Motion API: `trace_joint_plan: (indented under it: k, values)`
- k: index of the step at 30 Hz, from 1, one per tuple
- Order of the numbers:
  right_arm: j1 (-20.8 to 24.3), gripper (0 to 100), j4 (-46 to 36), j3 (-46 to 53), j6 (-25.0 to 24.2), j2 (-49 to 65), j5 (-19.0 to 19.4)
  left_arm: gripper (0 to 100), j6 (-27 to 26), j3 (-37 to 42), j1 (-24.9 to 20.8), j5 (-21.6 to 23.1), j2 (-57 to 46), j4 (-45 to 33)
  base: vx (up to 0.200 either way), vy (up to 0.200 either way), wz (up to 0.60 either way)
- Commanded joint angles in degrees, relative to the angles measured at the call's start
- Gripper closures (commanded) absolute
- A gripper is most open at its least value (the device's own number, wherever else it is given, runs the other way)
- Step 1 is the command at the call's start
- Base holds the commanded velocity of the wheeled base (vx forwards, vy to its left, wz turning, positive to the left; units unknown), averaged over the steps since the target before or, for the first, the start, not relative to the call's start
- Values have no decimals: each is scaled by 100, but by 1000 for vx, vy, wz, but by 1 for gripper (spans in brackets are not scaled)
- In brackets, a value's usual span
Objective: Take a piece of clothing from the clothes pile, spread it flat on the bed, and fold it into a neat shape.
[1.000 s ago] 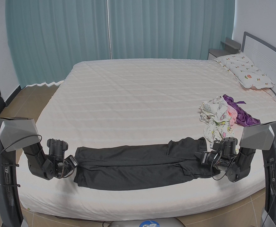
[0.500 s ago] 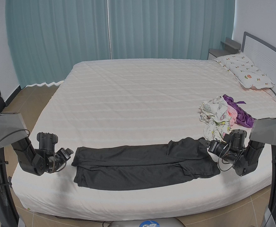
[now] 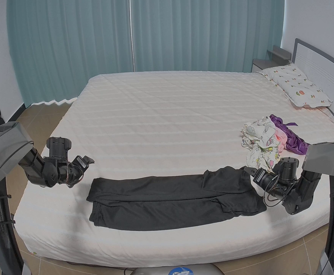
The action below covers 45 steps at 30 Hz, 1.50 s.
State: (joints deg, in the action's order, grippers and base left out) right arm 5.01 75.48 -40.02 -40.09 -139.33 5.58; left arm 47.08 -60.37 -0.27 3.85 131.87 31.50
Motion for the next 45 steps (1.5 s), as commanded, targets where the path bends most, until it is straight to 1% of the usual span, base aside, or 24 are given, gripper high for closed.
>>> trace_joint_plan:
  k: [1, 7, 14, 15, 16, 23, 24, 26, 27, 29, 31, 32, 33, 34, 35, 36, 41, 45]
  values:
    - [53, 0, 45, -23, -60, -165, -13, 0, -50, -265, -210, 19, 472, -30, 0, 0, 0]
    - [79, 0, 80, 47, -77, -165, -31, 0, -217, -344, -298, 10, 683, 14, 0, 0, 0]
    - [61, 0, 80, 91, -104, -165, -40, 0, -226, -388, -307, -16, 700, 5, 0, 0, 0]
    - [61, 0, 80, 109, -113, -165, -40, 0, -226, -397, -298, -95, 718, 5, 0, 0, 0]
    - [53, 0, 80, 109, -113, -174, -40, 100, -226, -397, -298, -139, 727, 5, 0, 0, 0]
    - [26, 0, 63, 30, -113, -147, -40, 100, -243, -520, -334, -596, 902, 5, 0, 0, 0]
    - [26, 0, 63, 30, -113, -147, -40, 100, -243, -520, -334, -596, 902, 5, 0, 0, 0]
    - [0, 0, -16, -120, -113, -147, 13, 100, -173, -502, -334, -763, 894, 5, 0, 0, 0]
    - [0, 0, -25, -181, -113, -156, 13, 100, -120, -476, -334, -816, 876, 14, 0, 0, 0]
    - [35, 0, -78, -340, -104, -139, 4, 100, 179, -450, -342, -948, 858, 23, 0, 0, 0]
    - [79, 0, -464, -542, -95, -51, 13, 100, 565, -467, -351, -1027, 850, 67, 0, 0, 0]
    - [79, 0, -544, -577, -95, -33, 22, 100, 609, -467, -351, -1027, 850, 76, 0, 0, 0]
    - [105, 0, -992, -788, -95, 28, 22, 100, 776, -450, -342, -1018, 814, 111, 0, 0, 0]
    - [105, 0, -1071, -832, -95, 46, 22, 100, 812, -450, -342, -1009, 806, 111, 0, 0, 0]
    - [114, 0, -1519, -1060, -95, 72, 57, 100, 908, -414, -316, -974, 718, 84, 0, 0, 0]
    - [114, 0, -1677, -1104, -60, 63, 74, 100, 917, -379, -307, -939, 691, 76, 0, 0, 0]
    - [70, 0, -1915, -1394, 204, -112, 162, 100, 917, -309, -263, -763, 656, 102, 0, 0, 0]
    - [70, 0, -2117, -1658, 239, -218, 171, 100, 917, -309, -263, -754, 656, 102, 0, 0, 0]
